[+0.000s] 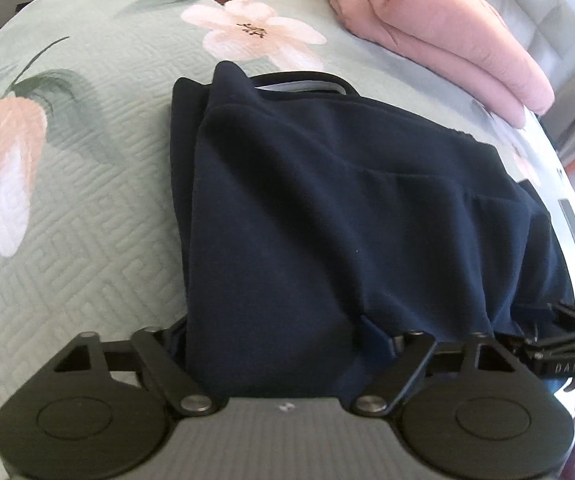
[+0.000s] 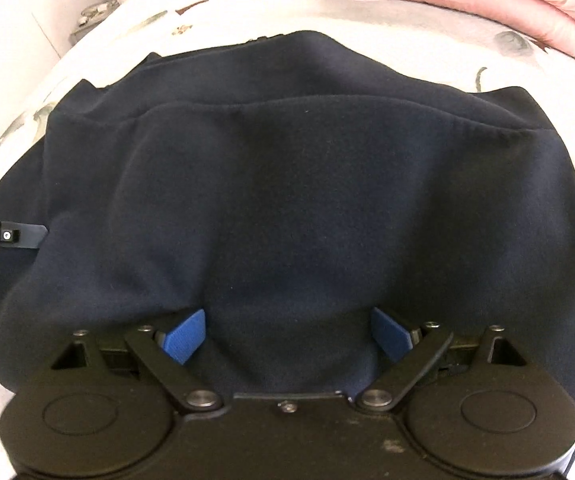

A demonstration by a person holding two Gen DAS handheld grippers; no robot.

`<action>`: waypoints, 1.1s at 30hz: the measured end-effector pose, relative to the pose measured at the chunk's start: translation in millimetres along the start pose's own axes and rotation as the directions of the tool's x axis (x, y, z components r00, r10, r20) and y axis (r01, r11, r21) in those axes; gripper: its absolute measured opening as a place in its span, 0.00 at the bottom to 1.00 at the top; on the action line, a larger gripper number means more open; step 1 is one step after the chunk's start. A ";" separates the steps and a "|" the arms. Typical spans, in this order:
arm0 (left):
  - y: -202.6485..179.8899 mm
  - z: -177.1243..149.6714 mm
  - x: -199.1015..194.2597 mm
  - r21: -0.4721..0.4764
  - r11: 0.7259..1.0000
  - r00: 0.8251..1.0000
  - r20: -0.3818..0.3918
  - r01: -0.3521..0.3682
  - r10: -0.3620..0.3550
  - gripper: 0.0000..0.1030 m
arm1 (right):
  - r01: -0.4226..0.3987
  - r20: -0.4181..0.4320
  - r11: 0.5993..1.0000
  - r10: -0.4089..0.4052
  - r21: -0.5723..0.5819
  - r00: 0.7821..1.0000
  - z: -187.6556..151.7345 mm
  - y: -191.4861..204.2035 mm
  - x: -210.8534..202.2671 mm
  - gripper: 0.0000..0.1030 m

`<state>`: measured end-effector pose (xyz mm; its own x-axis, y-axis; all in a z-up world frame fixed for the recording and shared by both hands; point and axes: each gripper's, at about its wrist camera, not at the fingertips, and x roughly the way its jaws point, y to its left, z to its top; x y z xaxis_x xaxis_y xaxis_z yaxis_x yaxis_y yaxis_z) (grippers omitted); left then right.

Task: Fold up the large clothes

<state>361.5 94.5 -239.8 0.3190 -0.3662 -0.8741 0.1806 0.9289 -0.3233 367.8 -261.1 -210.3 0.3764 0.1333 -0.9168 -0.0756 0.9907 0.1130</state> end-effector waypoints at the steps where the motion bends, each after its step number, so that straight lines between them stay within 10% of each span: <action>1: -0.9 -0.1 -0.9 -0.010 1.000 1.000 0.002 -0.013 0.013 0.68 | 0.002 0.014 1.000 -0.002 0.002 1.000 -3.4 -0.9 1.1 1.00; 7: -24.5 4.0 -5.3 0.023 0.994 0.994 0.015 -0.110 0.110 0.39 | -0.004 0.069 1.000 0.003 0.006 0.998 -15.2 -5.8 0.9 1.00; 15: -84.5 8.1 -19.0 0.137 0.950 0.959 0.083 -0.282 0.272 0.32 | -0.021 0.090 1.000 0.021 0.001 0.996 -24.1 -16.4 -2.7 1.00; 27: -132.3 37.7 -91.8 0.050 0.999 0.985 0.172 0.017 -0.025 0.06 | -0.031 0.249 0.999 0.026 0.016 0.968 -64.3 -15.8 -14.5 1.00; 30: -157.1 36.6 -78.3 0.143 0.981 0.985 0.135 -0.127 0.108 0.09 | -0.033 0.310 0.999 0.022 0.028 0.951 -81.5 -14.4 -17.2 1.00; 33: -145.2 29.0 -64.4 0.171 0.936 0.948 0.135 -0.309 0.289 0.29 | -0.050 0.343 0.998 0.037 0.027 0.939 -95.7 -17.4 -21.3 1.00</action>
<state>341.7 -18.4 -126.0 0.4804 -0.0864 -0.8728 0.2293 0.9729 0.0298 272.8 -283.8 -229.4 0.6673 0.1714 -0.7248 -0.0690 0.9832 0.1690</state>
